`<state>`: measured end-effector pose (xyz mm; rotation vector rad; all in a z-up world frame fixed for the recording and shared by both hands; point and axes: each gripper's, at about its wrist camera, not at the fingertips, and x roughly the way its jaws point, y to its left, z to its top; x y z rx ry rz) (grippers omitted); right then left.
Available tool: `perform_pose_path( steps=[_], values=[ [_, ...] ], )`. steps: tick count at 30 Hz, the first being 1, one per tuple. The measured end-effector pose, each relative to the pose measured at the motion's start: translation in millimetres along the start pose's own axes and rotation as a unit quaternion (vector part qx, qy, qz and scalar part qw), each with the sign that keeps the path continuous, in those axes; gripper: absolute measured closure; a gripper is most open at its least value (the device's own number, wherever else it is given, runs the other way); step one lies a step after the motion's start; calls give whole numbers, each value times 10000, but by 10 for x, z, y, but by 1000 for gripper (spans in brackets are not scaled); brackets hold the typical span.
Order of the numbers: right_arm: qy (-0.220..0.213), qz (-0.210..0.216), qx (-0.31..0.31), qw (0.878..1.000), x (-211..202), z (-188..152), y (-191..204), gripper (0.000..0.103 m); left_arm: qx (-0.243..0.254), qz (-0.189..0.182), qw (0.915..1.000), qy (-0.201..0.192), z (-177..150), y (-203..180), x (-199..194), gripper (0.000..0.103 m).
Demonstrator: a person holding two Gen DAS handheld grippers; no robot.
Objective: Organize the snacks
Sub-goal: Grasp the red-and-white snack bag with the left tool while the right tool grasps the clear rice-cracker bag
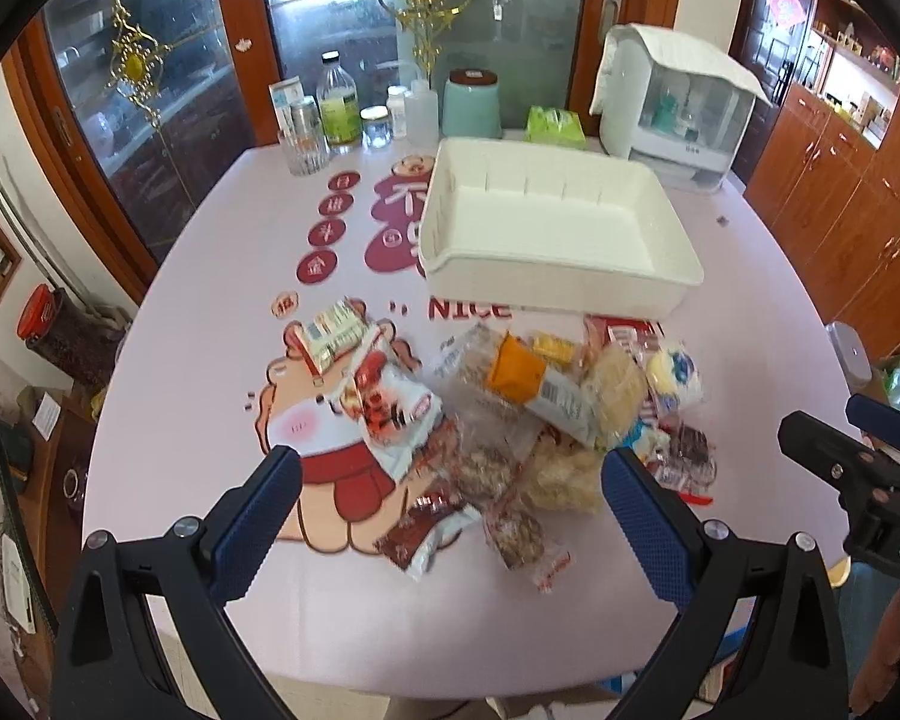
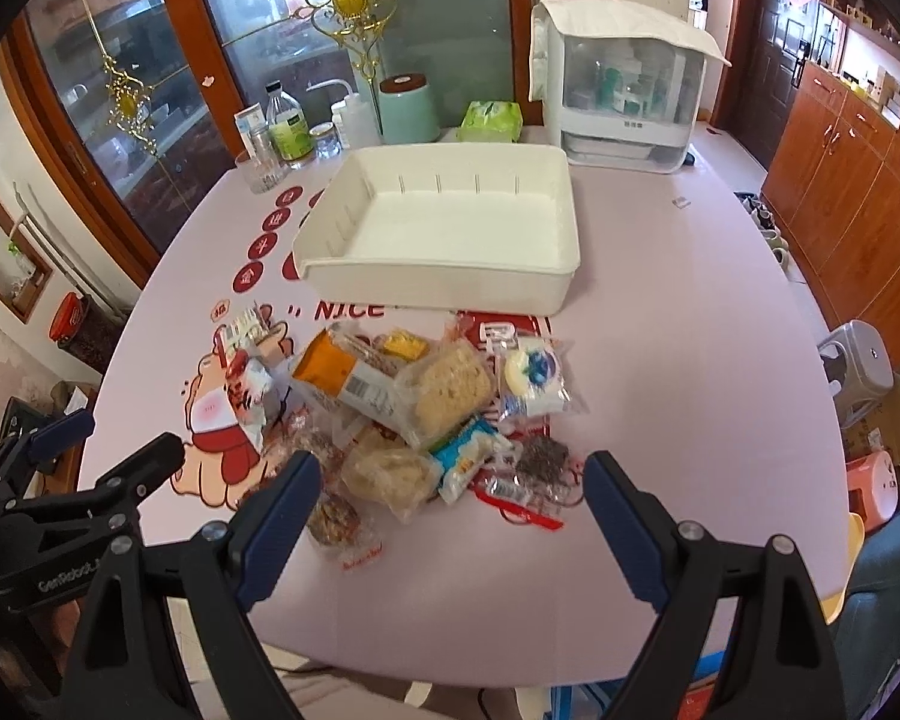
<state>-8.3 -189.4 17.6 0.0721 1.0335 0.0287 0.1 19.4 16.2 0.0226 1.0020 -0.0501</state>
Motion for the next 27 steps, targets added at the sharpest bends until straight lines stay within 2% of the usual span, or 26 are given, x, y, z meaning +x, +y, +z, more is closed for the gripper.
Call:
perform_pose_path(
  steps=[8, 19, 23, 27],
  values=[
    [110, 27, 306, 9995, 282, 178, -38, 13, 127, -3, 9997, -228, 154, 162, 217, 3],
    [672, 76, 825, 9943, 1079, 347, -86, 13, 22, -93, 9999, -44, 359, 518, 983, 3],
    [764, -22, 966, 9924, 1389, 408, -64, 13, -142, -43, 9999, 27, 430, 652, 1335, 3],
    [996, -197, 1160, 9880, 1723, 421, -76, 13, -444, 1, 9987, 267, 489, 816, 1699, 4]
  ],
)
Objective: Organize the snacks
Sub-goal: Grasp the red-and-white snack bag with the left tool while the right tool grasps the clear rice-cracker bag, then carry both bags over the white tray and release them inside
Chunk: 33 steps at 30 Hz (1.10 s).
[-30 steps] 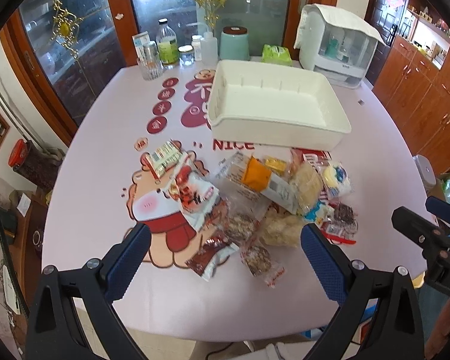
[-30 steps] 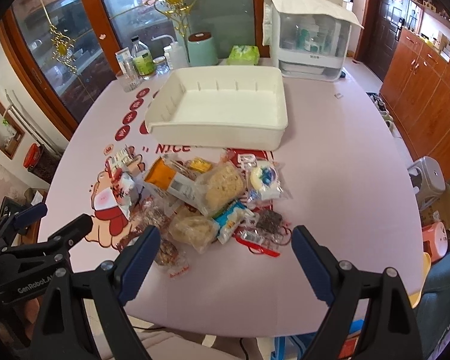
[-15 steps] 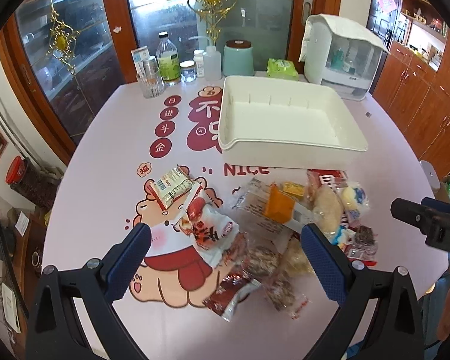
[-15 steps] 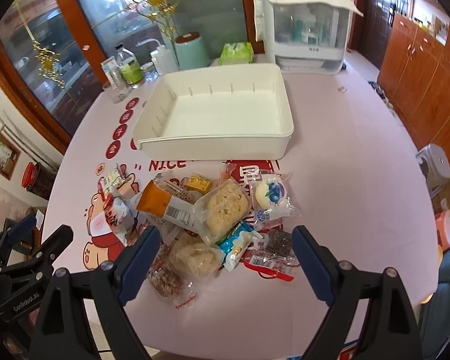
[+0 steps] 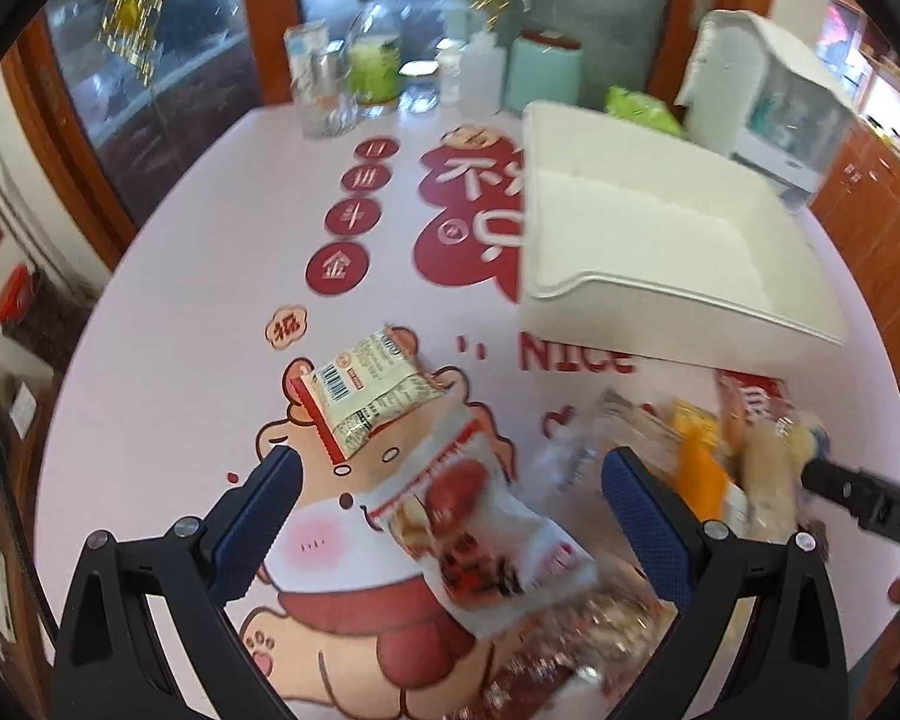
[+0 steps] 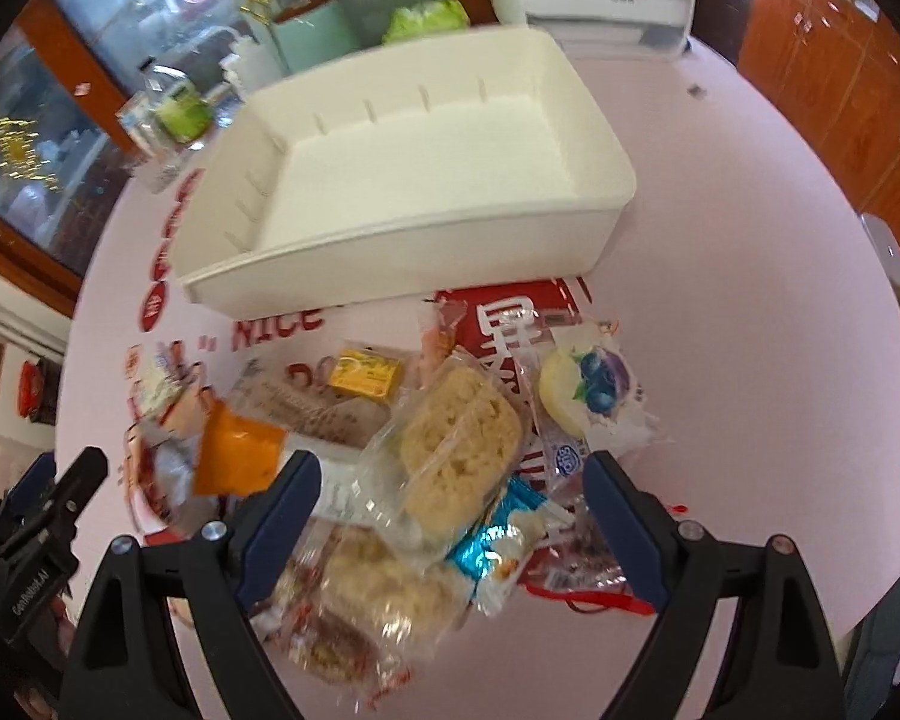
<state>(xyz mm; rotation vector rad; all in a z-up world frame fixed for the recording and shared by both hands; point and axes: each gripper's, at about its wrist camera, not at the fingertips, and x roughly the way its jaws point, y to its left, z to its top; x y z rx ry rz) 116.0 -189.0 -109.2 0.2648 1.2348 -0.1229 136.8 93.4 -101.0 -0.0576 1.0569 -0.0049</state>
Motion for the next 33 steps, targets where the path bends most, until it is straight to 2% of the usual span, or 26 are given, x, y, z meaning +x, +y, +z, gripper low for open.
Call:
perform_pose_path(
  steps=[5, 12, 15, 18, 20, 23, 24, 26, 31, 33],
  values=[
    [265, -153, 208, 9993, 344, 60, 9, 13, -360, 55, 9984, 433, 31, 164, 435, 5],
    [549, -263, 222, 9979, 660, 44, 78, 14, -332, 226, 9956, 846, -116, 192, 754, 5],
    [665, -317, 90, 9972, 758, 10, 132, 26, -326, 179, 9941, 1017, -188, 176, 829, 5],
    [582, -301, 7, 9979, 782, -19, 164, 34, -285, 126, 9927, 1164, -266, 156, 882, 7],
    [466, -237, -86, 9986, 763, -36, 199, 44, -269, 32, 9917, 1258, -315, 149, 912, 12],
    [353, -300, -219, 9987, 750, -93, 232, 46, -334, -173, 9909, 1291, -340, 162, 900, 26],
    [317, -304, -244, 9987, 750, -112, 247, 46, -341, -221, 9905, 1312, -343, 165, 903, 34],
    [255, -307, -288, 9988, 721, -140, 271, 47, -297, -180, 9905, 1328, -358, 149, 873, 36],
    [-3, -391, -482, 9981, 580, -307, 363, 47, -142, -90, 9921, 1247, -421, 95, 766, 49],
    [-52, -376, -534, 9979, 471, -256, 327, 47, -159, -111, 9924, 1214, -425, 90, 741, 52]
  ],
)
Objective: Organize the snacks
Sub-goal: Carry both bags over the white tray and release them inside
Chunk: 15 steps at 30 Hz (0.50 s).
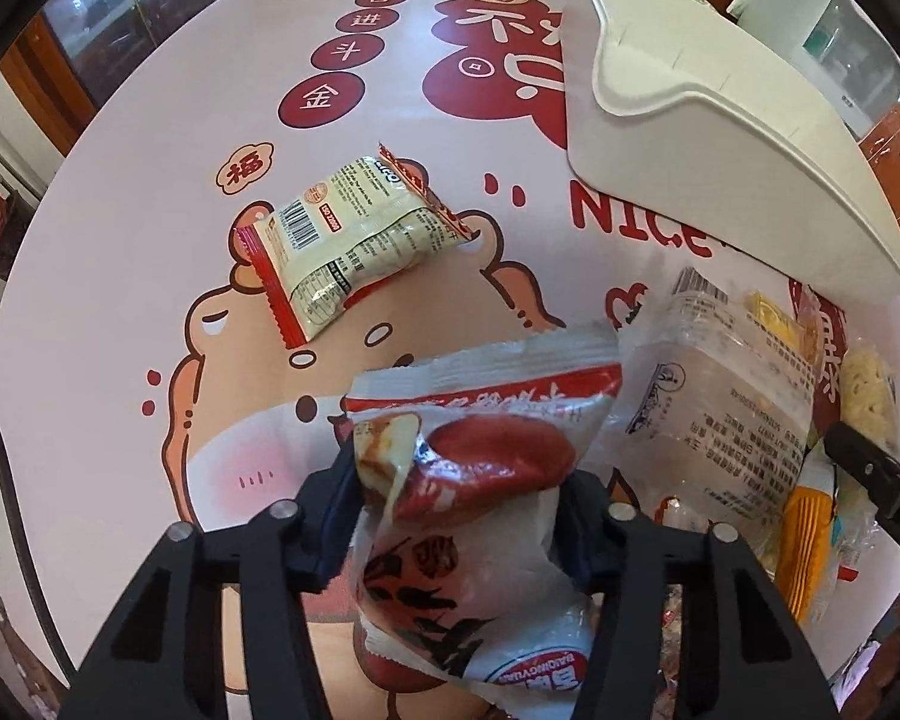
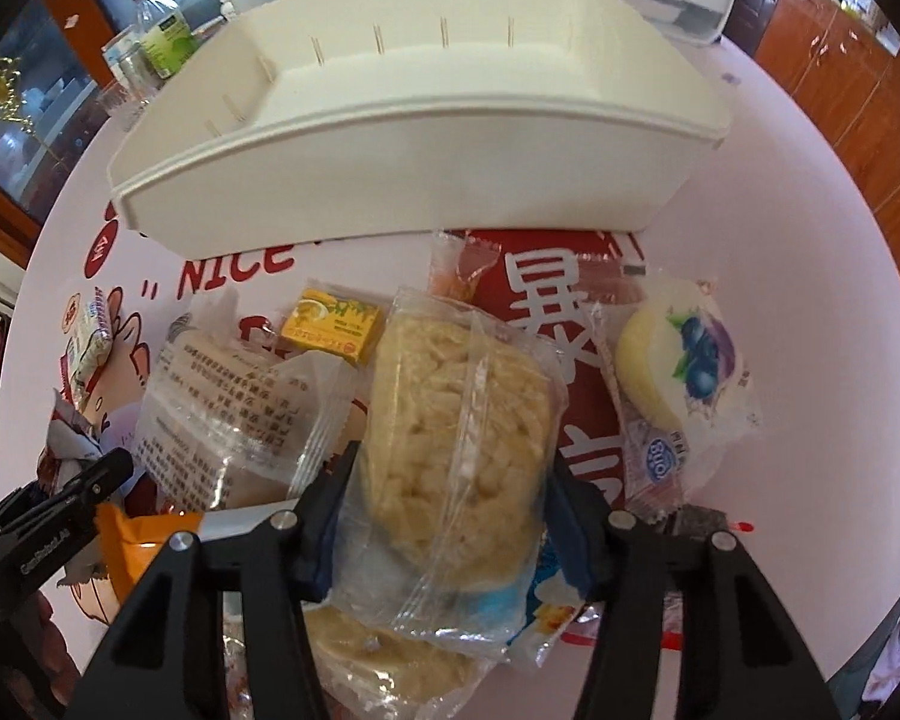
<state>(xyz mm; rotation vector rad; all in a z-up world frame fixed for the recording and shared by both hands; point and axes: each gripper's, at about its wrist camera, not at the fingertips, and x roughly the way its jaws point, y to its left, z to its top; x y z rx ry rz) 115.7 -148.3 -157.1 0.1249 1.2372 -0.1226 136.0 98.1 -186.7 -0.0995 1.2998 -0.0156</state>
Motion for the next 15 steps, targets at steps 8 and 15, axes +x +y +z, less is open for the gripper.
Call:
perform_pose_path(
  steps=[8, 15],
  values=[
    [-243, 140, -76, 9996, -246, -19, -110, 47, -53, -98, 9995, -301, -85, 6, -255, 58],
    [-413, 377, -188, 9983, -486, -92, -137, 47, -118, -278, 9966, -767, -189, 4, -839, 58]
  ],
)
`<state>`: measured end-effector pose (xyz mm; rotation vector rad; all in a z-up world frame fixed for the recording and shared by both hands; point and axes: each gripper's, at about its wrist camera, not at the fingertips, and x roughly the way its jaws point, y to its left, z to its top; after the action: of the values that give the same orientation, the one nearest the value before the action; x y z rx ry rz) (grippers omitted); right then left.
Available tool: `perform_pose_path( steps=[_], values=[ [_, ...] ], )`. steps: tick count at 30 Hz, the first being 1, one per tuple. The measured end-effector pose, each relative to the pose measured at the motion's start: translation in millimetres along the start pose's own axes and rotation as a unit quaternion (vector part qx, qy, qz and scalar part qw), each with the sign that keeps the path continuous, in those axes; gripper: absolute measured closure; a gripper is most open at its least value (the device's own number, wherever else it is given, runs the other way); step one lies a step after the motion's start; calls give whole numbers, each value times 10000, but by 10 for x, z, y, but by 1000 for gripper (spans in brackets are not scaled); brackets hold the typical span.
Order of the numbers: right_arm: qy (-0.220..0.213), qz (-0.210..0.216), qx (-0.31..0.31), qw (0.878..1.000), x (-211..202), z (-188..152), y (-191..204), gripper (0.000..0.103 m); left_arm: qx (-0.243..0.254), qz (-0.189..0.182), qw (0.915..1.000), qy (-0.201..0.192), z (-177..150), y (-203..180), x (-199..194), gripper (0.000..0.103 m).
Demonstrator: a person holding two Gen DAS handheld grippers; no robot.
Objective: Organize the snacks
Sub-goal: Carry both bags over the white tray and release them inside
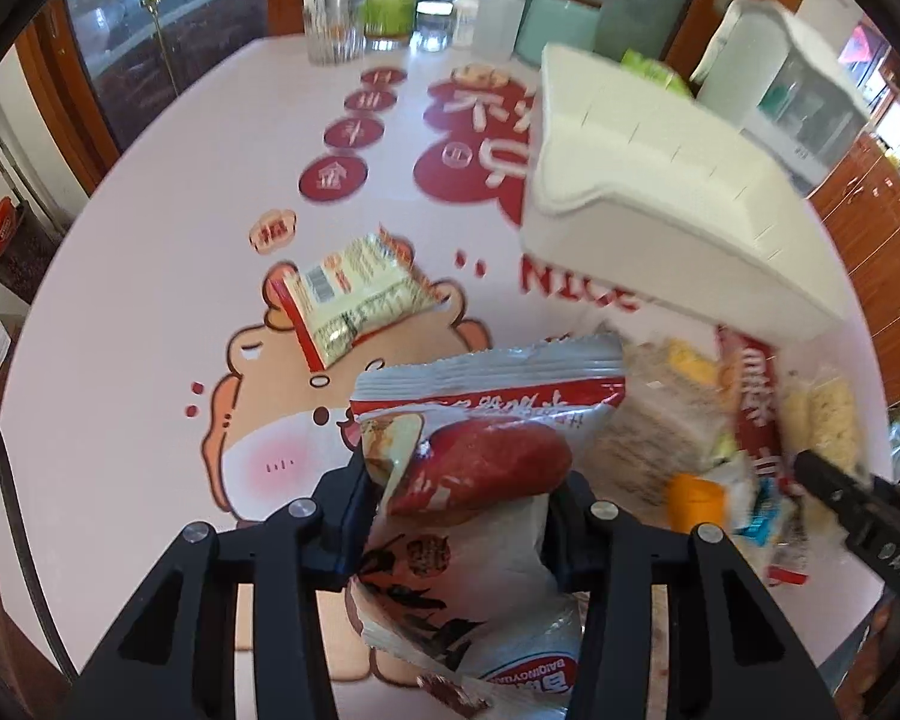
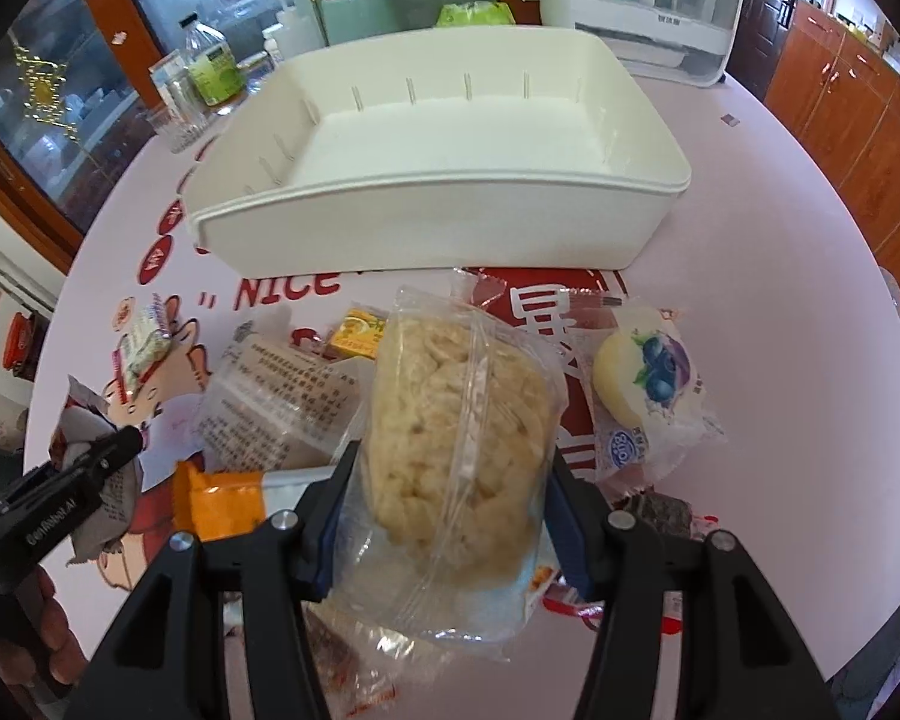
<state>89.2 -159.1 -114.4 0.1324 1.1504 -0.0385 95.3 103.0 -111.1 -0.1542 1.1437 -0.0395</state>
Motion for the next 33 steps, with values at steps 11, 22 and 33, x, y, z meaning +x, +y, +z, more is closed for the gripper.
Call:
perform_pose_path(
  steps=[11, 22, 33],
  values=[
    [-579, 597, -471, 9954, -775, 81, -104, 47, 248, -60, 9955, -917, 185, -618, -1017, 58],
    [-1340, 675, -752, 9858, -1277, 720, -309, 47, 803, 83, 9863, -1438, 689, -1286, -1240, 57],
    [-1089, 251, -56, 9937, -486, 1673, -338, 47, 1343, -69, 9835, -1210, 1785, -1597, -265, 57]
  ],
)
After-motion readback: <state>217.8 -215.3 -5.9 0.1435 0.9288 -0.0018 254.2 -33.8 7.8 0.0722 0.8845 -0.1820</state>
